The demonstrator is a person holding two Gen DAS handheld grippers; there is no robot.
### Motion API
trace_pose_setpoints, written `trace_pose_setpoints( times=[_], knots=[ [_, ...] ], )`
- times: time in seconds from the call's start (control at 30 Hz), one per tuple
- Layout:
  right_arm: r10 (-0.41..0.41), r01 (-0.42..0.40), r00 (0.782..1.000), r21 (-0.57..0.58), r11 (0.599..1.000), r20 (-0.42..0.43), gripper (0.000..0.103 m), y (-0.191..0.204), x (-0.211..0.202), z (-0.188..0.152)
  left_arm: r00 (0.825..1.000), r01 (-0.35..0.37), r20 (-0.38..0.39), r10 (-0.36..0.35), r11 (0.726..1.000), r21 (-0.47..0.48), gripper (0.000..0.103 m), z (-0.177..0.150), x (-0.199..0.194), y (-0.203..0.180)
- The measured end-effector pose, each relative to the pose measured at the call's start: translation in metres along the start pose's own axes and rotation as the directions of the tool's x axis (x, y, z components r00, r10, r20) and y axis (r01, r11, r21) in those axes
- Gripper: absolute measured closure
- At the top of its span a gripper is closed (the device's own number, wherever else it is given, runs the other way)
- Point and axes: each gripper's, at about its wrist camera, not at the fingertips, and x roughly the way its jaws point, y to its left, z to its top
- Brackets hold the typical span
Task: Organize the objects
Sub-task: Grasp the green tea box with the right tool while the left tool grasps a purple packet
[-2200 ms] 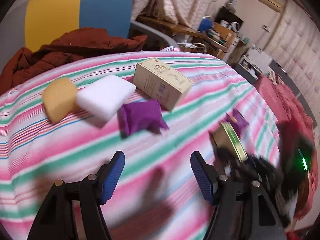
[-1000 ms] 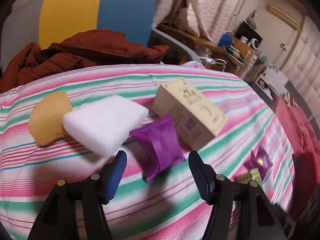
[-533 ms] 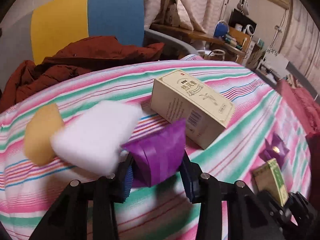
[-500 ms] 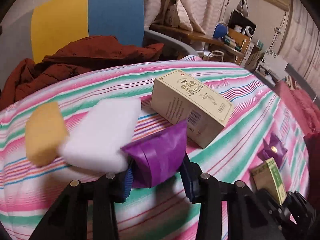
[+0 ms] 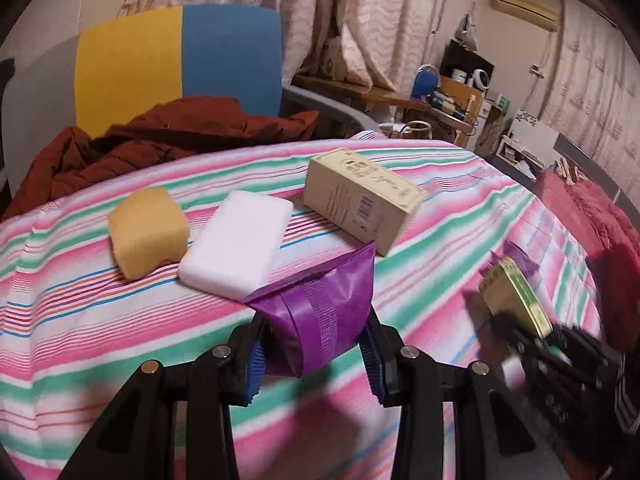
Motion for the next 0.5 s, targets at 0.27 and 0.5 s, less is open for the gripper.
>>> trace_pose_setpoints(
  times=[0.27,0.5],
  knots=[
    [0.011,-0.003,0.997,-0.105,0.994,0.072,0.072,0.02,-0.014,-0.001,0.999,0.015,0.044,-0.016,0.999,0.03,0.062,-0.026,-0.04,0.001],
    [0.033,-0.007,0.992,-0.202,0.979,0.125,0.072,0.04,-0.026,-0.004,0.998,0.018,0.064,-0.015,0.999,-0.043,0.062,-0.051,-0.069,0.024]
  ],
)
